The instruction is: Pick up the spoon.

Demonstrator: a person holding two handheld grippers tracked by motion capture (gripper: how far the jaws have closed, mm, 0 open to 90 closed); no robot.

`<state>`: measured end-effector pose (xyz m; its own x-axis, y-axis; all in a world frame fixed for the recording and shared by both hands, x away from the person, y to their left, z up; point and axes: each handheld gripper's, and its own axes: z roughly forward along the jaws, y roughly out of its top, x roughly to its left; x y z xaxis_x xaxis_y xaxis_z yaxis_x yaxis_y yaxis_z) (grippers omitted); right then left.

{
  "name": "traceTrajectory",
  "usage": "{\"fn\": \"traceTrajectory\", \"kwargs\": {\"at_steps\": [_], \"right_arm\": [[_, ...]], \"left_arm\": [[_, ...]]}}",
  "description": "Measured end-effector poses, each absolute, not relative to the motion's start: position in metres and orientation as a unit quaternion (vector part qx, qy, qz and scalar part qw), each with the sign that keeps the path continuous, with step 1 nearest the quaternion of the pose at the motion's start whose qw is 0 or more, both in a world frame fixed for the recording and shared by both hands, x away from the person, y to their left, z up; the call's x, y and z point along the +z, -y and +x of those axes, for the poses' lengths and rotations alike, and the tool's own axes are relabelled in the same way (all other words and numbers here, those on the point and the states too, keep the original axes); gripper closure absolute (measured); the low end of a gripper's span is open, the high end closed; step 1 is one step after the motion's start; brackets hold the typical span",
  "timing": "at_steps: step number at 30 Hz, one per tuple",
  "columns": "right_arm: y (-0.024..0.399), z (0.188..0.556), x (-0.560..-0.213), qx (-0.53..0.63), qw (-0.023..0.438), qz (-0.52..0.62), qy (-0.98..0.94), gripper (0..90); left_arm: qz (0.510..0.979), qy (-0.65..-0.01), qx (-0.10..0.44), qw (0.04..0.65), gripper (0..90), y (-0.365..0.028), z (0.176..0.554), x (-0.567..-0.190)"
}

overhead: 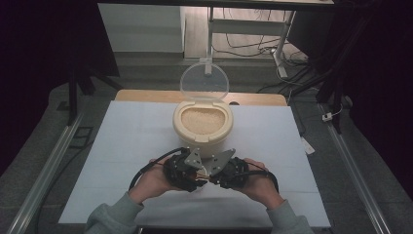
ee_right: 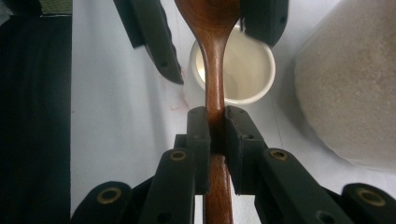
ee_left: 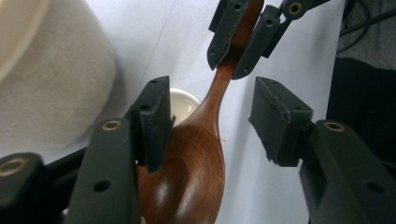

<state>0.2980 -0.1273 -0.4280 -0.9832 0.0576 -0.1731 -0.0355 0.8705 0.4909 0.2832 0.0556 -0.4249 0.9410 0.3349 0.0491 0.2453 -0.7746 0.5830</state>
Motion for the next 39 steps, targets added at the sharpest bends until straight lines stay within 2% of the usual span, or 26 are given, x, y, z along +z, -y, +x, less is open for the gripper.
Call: {"fn": "traceTrajectory", "kwargs": {"at_steps": [15, 20, 27, 35, 37, 39], "right_arm": [[0.124, 0.293, -0.428, 0.258, 0.104, -0.021, -0.960, 79.9], [0.124, 0.291, -0.427, 0.263, 0.110, -0.032, -0.958, 79.9], [0.125, 0.289, -0.428, 0.265, 0.107, -0.047, -0.957, 80.1], [0.127, 0.291, -0.428, 0.269, 0.090, -0.048, -0.958, 79.9], [0.131, 0.293, -0.428, 0.295, 0.101, -0.030, -0.950, 77.4], [0.135, 0.295, -0.424, 0.319, 0.110, -0.011, -0.941, 69.6]], "left_arm": [[0.951, -0.135, 0.058, 0.271, 65.3, -0.049, 0.289, -0.434], [0.954, -0.129, 0.052, 0.266, 68.1, -0.048, 0.291, -0.438], [0.952, -0.117, 0.020, 0.281, 76.6, -0.051, 0.292, -0.443], [0.951, -0.109, 0.018, 0.287, 78.6, -0.052, 0.293, -0.443], [0.949, -0.116, 0.030, 0.291, 78.9, -0.054, 0.293, -0.442], [0.947, -0.123, 0.038, 0.295, 79.0, -0.055, 0.293, -0.441]]}}
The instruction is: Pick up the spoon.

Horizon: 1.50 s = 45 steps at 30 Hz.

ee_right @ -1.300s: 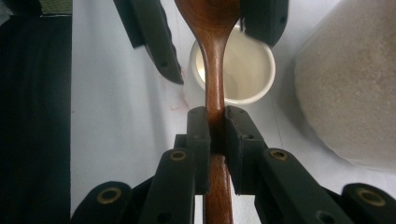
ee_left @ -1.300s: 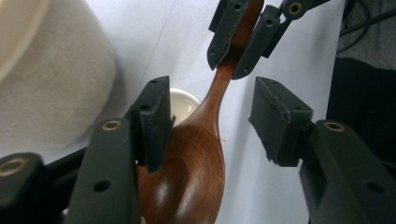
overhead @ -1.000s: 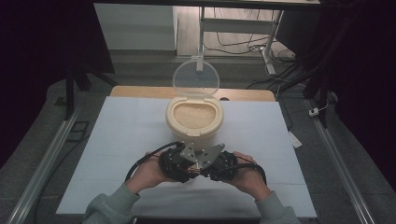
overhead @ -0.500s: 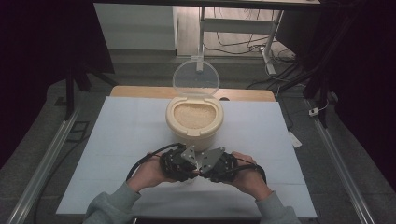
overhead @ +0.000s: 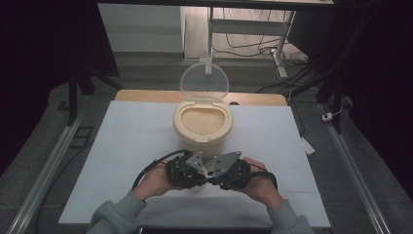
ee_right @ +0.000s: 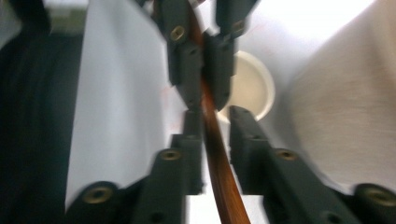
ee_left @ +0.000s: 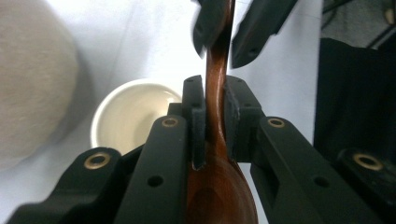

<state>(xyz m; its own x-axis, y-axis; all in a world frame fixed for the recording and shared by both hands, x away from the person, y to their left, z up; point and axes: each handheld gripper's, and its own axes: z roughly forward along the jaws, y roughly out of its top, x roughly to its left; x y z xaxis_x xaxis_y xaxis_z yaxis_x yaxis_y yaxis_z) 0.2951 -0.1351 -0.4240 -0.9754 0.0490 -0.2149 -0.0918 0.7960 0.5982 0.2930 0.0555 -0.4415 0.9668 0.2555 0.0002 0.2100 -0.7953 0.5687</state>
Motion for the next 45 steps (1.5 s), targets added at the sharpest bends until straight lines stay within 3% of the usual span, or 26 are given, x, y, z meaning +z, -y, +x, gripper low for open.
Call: {"fn": "traceTrajectory", "kwargs": {"at_steps": [7, 16, 21, 27, 33, 45], "right_arm": [[0.159, 0.298, -0.408, 0.411, 0.160, 0.102, -0.892, 49.8], [0.192, 0.282, -0.408, 0.471, 0.191, 0.282, -0.814, 38.3], [0.197, 0.277, -0.415, 0.485, 0.175, 0.343, -0.785, 37.6], [0.196, 0.278, -0.430, 0.513, 0.119, 0.396, -0.752, 39.7], [0.192, 0.280, -0.437, 0.524, 0.107, 0.414, -0.737, 41.2], [0.192, 0.284, -0.444, 0.564, 0.063, 0.430, -0.703, 57.0]], "left_arm": [[0.935, -0.144, 0.074, 0.315, 79.1, -0.060, 0.292, -0.437], [0.921, -0.164, 0.105, 0.338, 79.0, -0.065, 0.291, -0.434], [0.912, -0.172, 0.123, 0.353, 79.1, -0.066, 0.288, -0.432], [0.902, -0.177, 0.148, 0.364, 79.1, -0.063, 0.283, -0.432], [0.896, -0.177, 0.167, 0.372, 79.1, -0.058, 0.279, -0.434], [0.897, -0.167, 0.187, 0.365, 79.1, -0.048, 0.272, -0.439]]}}
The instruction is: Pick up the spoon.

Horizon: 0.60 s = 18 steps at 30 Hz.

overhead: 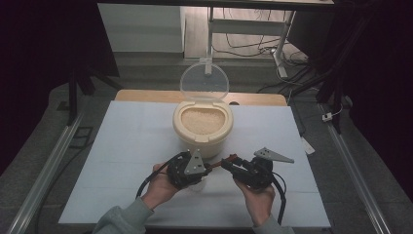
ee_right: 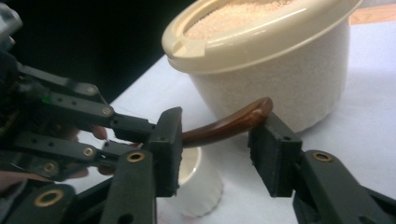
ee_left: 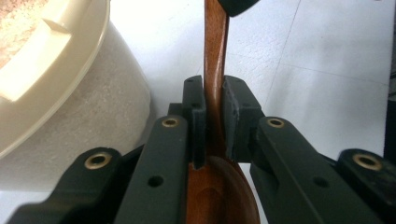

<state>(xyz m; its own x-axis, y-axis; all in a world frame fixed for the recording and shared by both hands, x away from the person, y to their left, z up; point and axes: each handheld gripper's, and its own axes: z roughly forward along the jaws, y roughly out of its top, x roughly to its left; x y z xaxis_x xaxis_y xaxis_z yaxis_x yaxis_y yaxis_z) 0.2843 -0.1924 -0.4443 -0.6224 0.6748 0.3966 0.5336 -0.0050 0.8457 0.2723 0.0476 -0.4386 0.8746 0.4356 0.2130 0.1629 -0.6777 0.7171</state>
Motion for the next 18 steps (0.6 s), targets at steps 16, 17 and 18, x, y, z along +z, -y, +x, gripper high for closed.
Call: {"fn": "traceTrajectory", "kwargs": {"at_steps": [16, 17, 18], "right_arm": [[0.1970, 0.2873, -0.4424, 0.620, 0.014, 0.415, -0.665, 73.2], [0.1967, 0.2872, -0.4417, 0.623, 0.011, 0.411, -0.665, 74.5], [0.1963, 0.2868, -0.4409, 0.627, 0.009, 0.406, -0.664, 76.4]], "left_arm": [[0.894, -0.157, 0.225, 0.355, 79.2, -0.0456, 0.2645, -0.4348], [0.893, -0.158, 0.224, 0.356, 79.3, -0.0465, 0.2649, -0.4342], [0.893, -0.158, 0.224, 0.356, 79.3, -0.0465, 0.2649, -0.4342]]}}
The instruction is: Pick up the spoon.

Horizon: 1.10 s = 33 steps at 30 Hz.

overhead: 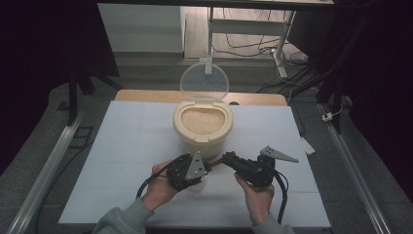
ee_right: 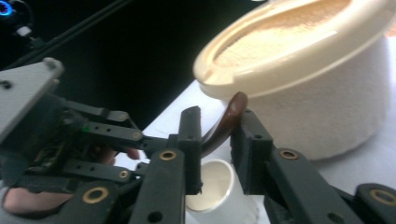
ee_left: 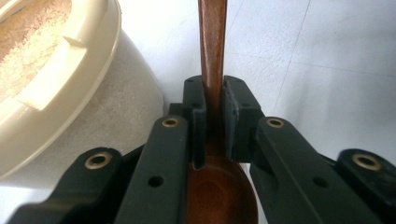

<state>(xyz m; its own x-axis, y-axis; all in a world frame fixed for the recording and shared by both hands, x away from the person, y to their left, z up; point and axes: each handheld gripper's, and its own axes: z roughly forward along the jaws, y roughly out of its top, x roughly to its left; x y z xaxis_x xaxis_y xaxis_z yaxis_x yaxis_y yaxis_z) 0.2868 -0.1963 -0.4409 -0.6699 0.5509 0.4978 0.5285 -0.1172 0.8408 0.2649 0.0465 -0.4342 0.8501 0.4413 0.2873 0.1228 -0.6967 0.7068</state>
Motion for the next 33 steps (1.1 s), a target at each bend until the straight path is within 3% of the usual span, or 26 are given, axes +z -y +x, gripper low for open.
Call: {"fn": "traceTrajectory", "kwargs": {"at_steps": [3, 12, 23, 33], "right_arm": [[0.194, 0.286, -0.438, 0.641, -0.003, 0.387, -0.663, 81.6], [0.191, 0.288, -0.434, 0.652, -0.002, 0.362, -0.666, 82.9], [0.206, 0.291, -0.423, 0.669, 0.015, 0.347, -0.657, 83.1], [0.221, 0.293, -0.415, 0.682, 0.022, 0.343, -0.646, 83.0]], "left_arm": [[0.893, -0.159, 0.223, 0.357, 79.6, -0.048, 0.265, -0.434], [0.886, -0.168, 0.208, 0.378, 78.8, -0.054, 0.267, -0.431], [0.840, -0.250, 0.164, 0.452, 37.3, -0.101, 0.262, -0.431], [0.825, -0.322, 0.171, 0.432, 31.4, -0.166, 0.250, -0.460]]}}
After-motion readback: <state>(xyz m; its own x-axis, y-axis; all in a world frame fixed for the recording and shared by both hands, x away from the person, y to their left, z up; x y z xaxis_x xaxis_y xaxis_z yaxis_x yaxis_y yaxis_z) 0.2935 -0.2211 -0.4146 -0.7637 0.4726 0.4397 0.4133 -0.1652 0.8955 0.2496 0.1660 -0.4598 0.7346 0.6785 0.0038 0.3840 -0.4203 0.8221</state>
